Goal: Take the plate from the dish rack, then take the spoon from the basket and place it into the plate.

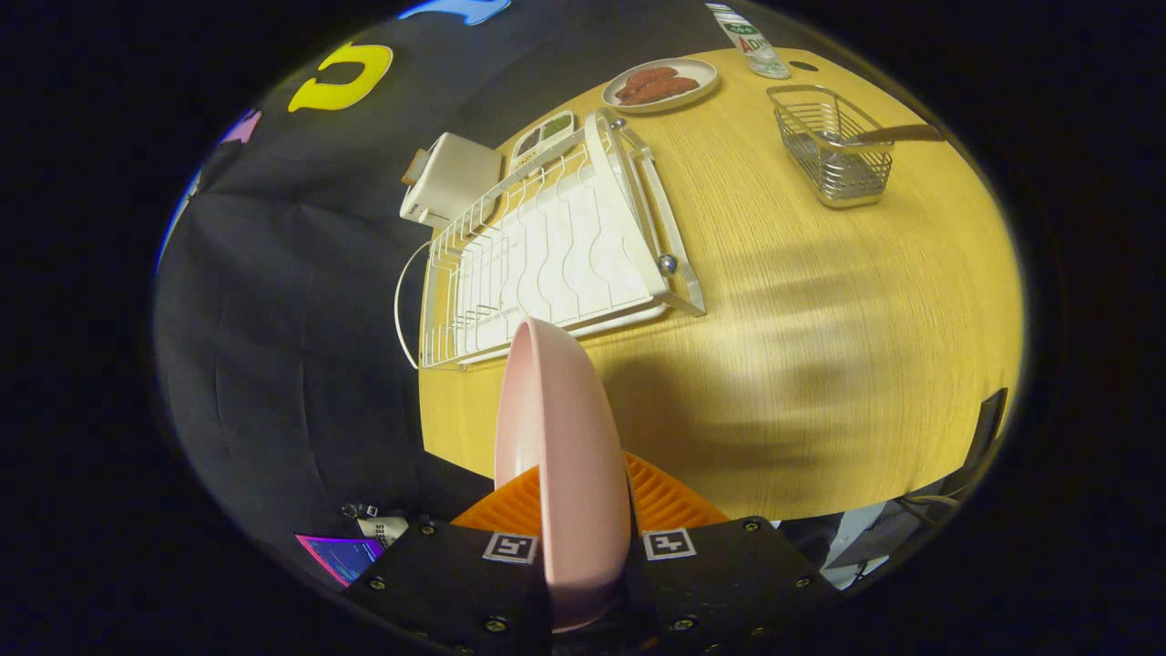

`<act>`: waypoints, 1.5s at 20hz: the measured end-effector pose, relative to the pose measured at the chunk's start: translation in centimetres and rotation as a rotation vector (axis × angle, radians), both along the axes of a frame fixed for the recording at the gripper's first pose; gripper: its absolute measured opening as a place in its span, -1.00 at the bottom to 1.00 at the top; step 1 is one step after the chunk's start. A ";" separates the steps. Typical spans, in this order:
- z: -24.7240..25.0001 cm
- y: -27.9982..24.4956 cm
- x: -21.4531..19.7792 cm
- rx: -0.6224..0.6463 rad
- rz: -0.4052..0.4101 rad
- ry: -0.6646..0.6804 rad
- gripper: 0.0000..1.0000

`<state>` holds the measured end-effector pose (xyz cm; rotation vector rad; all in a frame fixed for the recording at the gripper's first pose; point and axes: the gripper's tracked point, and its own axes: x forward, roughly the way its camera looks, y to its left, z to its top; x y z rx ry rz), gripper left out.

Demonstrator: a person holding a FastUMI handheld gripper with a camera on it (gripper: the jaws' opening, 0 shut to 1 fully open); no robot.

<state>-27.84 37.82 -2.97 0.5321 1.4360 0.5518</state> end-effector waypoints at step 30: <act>-9.5 0.5 -0.8 -0.060 -0.027 -0.029 0.47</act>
